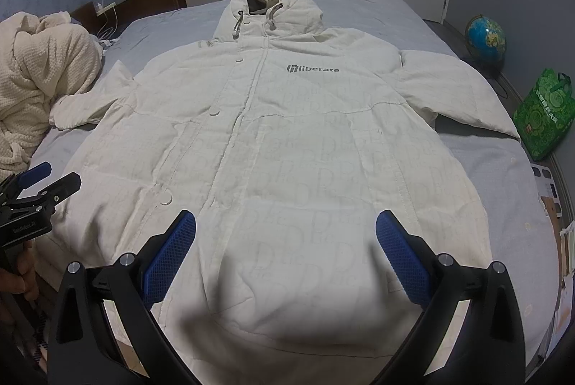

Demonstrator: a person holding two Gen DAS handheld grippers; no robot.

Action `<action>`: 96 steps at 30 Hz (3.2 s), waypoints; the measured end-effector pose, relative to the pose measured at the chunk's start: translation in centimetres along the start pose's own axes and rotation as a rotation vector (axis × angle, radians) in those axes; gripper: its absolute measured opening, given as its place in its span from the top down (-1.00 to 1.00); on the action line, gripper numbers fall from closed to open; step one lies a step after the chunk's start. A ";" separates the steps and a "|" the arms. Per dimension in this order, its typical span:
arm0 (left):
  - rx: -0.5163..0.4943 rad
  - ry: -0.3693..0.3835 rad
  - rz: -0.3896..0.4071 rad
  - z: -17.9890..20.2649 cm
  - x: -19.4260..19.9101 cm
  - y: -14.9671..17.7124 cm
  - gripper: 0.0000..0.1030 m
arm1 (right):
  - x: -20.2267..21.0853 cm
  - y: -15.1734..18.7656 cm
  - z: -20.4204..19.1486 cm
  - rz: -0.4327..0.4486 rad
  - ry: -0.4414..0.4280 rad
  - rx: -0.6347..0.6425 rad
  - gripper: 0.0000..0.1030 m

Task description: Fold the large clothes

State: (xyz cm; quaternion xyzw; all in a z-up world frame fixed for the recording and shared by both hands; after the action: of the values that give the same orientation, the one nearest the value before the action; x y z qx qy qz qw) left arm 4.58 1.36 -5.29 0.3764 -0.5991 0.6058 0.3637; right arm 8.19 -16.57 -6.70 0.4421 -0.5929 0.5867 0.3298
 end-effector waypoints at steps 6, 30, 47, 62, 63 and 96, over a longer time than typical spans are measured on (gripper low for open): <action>-0.003 -0.004 -0.001 0.1 0.0 0.0 -0.87 | 0.0 0.0 0.0 -0.001 0.002 -0.002 -0.88; -0.007 -0.006 -0.013 0.2 -0.6 -0.8 -0.87 | 2.8 -3.5 9.7 0.041 -0.021 -0.160 -0.88; 0.041 -0.091 -0.014 -4.8 -1.1 -5.6 -0.87 | -3.0 -7.8 35.4 0.030 -0.265 -0.731 -0.59; 0.220 0.014 -0.087 -8.9 -3.6 -4.2 -0.87 | -9.4 -9.3 42.4 0.027 -0.439 -1.001 -0.20; 0.225 0.017 -0.089 -8.9 -3.8 -4.2 -0.87 | -9.7 -9.3 42.7 0.038 -0.446 -1.020 -0.13; 0.146 0.055 -0.030 -6.9 -3.6 -4.6 -0.87 | 1.7 -21.0 22.5 0.257 -0.552 -0.585 0.96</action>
State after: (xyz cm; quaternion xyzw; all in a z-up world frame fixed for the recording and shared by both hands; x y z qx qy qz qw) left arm 10.17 8.42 -6.44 0.3941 -0.5374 0.6527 0.3604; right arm 29.53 -37.32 1.27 0.3928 -0.8510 0.2894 0.1943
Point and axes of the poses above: each gripper's, at about its wrist camera, not at the fingertips, and x roughly against the way its jaws point, z to its right, y to its underside, the point moved 6 cm from there along -x, roughly the way its jaws point, and after that the axes turned 15 degrees about -z, right-handed, at the moved point
